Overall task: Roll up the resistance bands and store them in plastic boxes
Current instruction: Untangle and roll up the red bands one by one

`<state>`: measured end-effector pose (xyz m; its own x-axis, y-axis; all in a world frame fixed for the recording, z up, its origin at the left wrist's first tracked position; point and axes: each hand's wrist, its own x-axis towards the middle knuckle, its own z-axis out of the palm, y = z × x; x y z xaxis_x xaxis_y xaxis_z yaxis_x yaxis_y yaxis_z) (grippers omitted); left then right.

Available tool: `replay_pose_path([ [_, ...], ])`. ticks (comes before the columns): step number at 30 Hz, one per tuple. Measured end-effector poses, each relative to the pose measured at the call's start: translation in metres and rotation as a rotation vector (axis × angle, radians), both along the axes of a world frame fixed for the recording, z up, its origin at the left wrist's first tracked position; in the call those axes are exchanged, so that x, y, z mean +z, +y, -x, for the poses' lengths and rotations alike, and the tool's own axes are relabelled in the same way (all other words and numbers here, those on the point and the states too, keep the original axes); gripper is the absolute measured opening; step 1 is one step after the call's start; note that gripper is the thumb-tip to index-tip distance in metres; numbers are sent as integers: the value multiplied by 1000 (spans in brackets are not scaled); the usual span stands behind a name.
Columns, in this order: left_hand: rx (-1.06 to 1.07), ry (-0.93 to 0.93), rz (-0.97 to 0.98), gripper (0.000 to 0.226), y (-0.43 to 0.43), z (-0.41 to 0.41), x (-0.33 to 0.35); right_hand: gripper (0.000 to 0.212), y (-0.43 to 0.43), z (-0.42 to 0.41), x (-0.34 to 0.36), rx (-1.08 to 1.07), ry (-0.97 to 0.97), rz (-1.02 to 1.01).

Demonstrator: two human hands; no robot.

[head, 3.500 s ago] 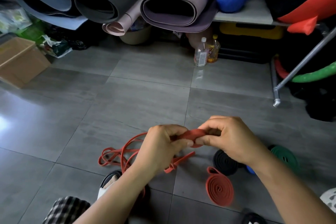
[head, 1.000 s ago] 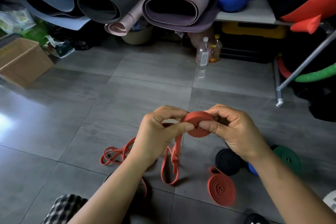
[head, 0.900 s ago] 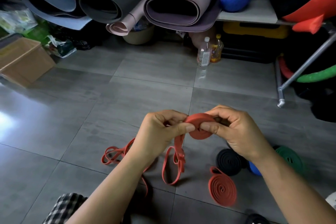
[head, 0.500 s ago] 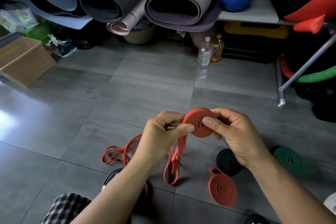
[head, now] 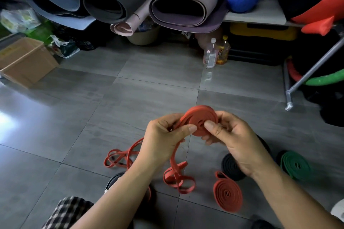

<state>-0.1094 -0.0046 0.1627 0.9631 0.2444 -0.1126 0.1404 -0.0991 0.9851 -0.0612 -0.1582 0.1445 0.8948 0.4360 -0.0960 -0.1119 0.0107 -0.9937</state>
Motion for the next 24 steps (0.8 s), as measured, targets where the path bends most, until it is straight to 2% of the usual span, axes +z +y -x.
replay_pose_path([
  [2,-48,2,-195,20,1,1,-3,35,-8,-8,2,38,-219,276],
  [4,-126,-20,-417,10,-2,3,-6,34,-13,-12,4,112,-393,467],
  [5,-153,-34,-515,18,-4,5,-8,32,-14,-12,4,158,-380,454],
  [7,-179,-49,-579,25,-8,5,-12,37,-15,-12,4,217,-356,379],
  [9,-190,-33,-536,23,-8,4,-12,38,-16,-14,3,212,-402,358],
  [12,-160,33,-292,16,-6,1,-10,37,-19,-17,5,187,-421,345],
  [14,-122,55,-179,31,-3,1,-10,36,-22,-18,7,174,-411,341],
  [19,-196,19,-116,18,5,0,-1,22,-26,-19,10,192,-387,354],
  [24,-202,25,-8,19,2,1,-2,39,-25,-18,11,227,-313,260],
])
